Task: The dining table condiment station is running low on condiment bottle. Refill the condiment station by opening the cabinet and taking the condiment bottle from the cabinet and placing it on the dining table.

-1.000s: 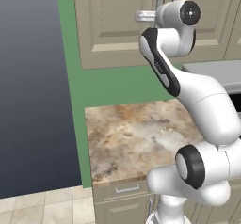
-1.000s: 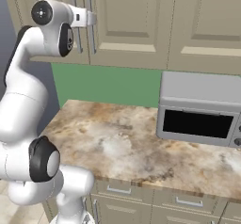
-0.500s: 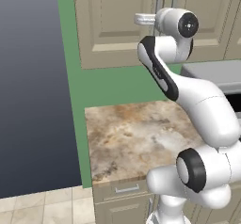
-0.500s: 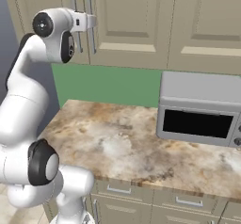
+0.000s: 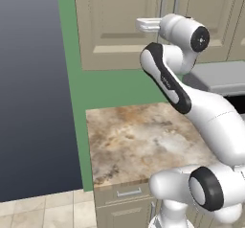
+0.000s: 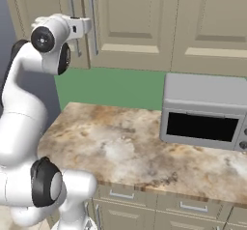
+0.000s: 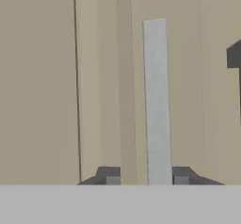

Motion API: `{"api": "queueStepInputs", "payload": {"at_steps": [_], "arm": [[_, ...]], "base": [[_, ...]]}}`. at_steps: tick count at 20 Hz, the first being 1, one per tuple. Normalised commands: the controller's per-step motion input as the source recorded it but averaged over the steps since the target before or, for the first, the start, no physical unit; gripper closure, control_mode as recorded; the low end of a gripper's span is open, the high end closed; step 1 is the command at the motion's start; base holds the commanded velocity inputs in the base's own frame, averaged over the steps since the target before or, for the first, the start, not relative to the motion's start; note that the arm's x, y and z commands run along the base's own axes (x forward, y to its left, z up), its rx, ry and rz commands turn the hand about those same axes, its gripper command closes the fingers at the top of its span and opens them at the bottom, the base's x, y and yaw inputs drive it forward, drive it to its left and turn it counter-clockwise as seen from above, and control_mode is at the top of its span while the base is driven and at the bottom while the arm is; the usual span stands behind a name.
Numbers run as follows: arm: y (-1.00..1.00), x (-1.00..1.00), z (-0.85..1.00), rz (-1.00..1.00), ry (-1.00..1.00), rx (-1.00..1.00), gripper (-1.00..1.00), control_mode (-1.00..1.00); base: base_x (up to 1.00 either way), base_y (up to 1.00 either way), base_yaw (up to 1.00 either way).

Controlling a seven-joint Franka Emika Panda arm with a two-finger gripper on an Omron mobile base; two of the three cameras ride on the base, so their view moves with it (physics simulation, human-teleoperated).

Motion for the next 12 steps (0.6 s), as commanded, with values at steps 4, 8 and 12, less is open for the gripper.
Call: {"api": "queueStepInputs", "payload": {"at_steps": [4,8,12], "arm": [[0.98,-0.69,-0.04,0.06,0.0,0.0,1.0,-1.0],[1.0,-0.73,-0.05,0.04,0.0,0.0,1.0,-1.0],[0.99,-0.67,-0.06,0.02,0.0,0.0,1.0,-1.0]], "base": [[0.0,0.0,0.0],[0.0,0.0,0.0],[0.0,0.0,0.0]]}}
